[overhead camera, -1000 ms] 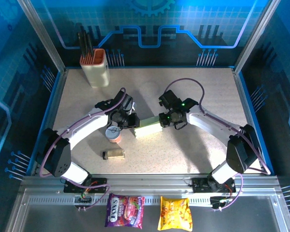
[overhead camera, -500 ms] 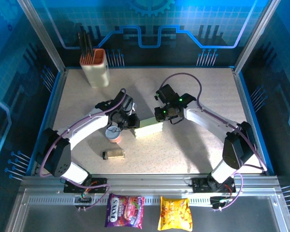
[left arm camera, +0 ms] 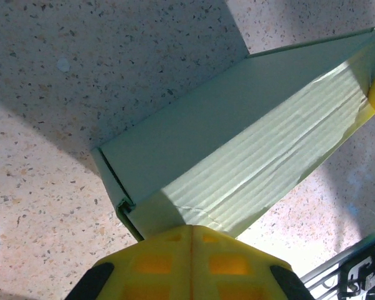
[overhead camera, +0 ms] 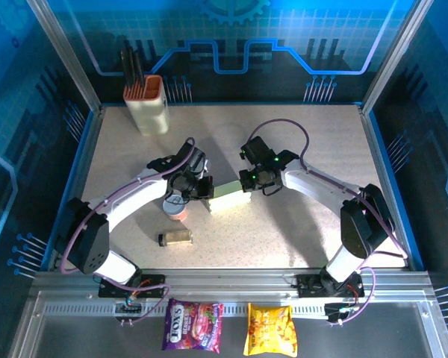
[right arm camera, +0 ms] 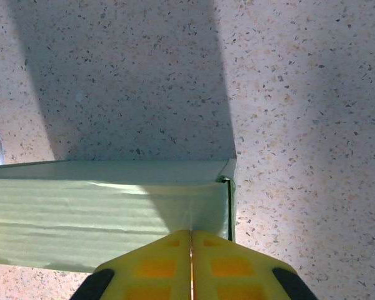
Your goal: Fold the paper box
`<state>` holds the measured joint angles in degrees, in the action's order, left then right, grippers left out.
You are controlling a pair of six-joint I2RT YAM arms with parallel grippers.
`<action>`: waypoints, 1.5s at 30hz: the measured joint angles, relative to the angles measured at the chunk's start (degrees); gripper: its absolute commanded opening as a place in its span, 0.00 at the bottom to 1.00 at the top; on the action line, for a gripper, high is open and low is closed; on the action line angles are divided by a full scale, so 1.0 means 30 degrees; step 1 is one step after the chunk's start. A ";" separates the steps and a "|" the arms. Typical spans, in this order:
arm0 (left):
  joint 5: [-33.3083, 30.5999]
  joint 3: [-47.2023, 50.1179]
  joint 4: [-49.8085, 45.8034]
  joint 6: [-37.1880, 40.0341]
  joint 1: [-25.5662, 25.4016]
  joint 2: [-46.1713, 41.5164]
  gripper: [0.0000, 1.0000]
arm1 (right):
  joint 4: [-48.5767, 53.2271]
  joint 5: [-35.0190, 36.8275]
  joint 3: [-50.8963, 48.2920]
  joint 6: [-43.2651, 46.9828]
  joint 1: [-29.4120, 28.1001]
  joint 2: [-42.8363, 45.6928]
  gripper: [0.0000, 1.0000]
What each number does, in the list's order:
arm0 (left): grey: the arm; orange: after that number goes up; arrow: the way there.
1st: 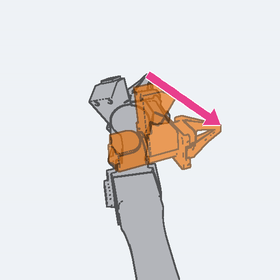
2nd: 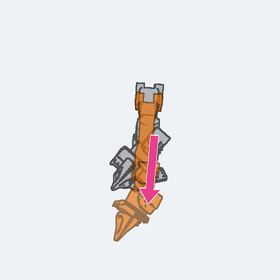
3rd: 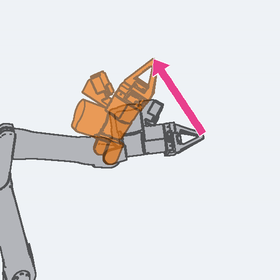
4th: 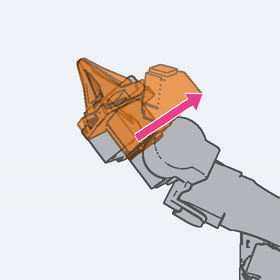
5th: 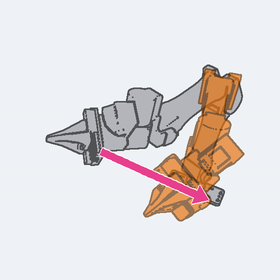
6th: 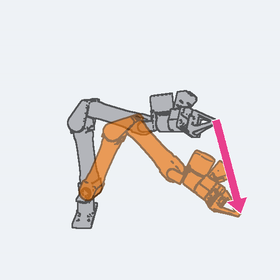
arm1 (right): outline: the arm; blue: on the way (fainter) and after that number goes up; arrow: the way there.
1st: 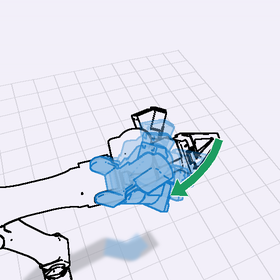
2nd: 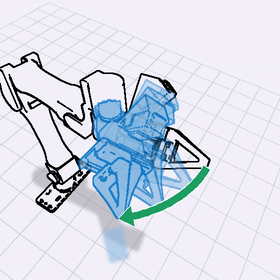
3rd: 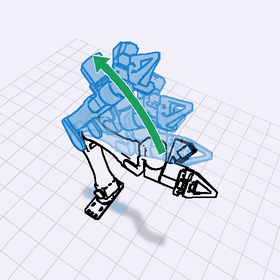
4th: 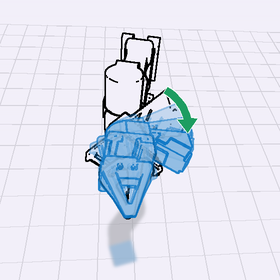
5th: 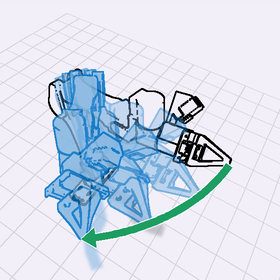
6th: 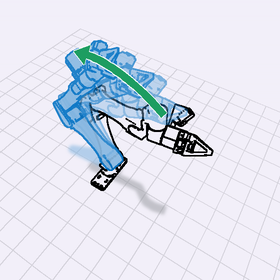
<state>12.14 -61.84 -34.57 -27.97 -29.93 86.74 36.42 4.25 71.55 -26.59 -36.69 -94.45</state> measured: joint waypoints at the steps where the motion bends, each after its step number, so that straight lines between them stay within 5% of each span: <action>1: -0.0138 -0.0051 0.0000 0.0022 -0.0015 0.0000 0.07 | 0.0058 0.0000 0.0000 0.0000 0.0000 0.0029 0.09; 9: -0.1049 -0.1180 0.0204 0.0903 -0.0051 0.0976 0.12 | 0.0867 -0.0226 -0.0707 -0.0153 0.0000 0.1071 0.10; 26: -0.1880 -0.0692 0.0408 0.1166 0.0656 -0.1217 0.41 | 0.1698 -0.3133 -0.0641 -0.0335 0.1596 0.2375 0.42; 45: 0.2098 0.0262 0.2040 0.1515 0.2769 0.0918 0.29 | -0.1195 -0.6229 -0.3126 -0.1530 0.2637 0.1894 0.27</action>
<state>18.44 -61.06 -28.45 -23.42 -21.63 89.49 32.84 -14.44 62.17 -31.18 -28.77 -88.77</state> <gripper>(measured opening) 0.317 0.290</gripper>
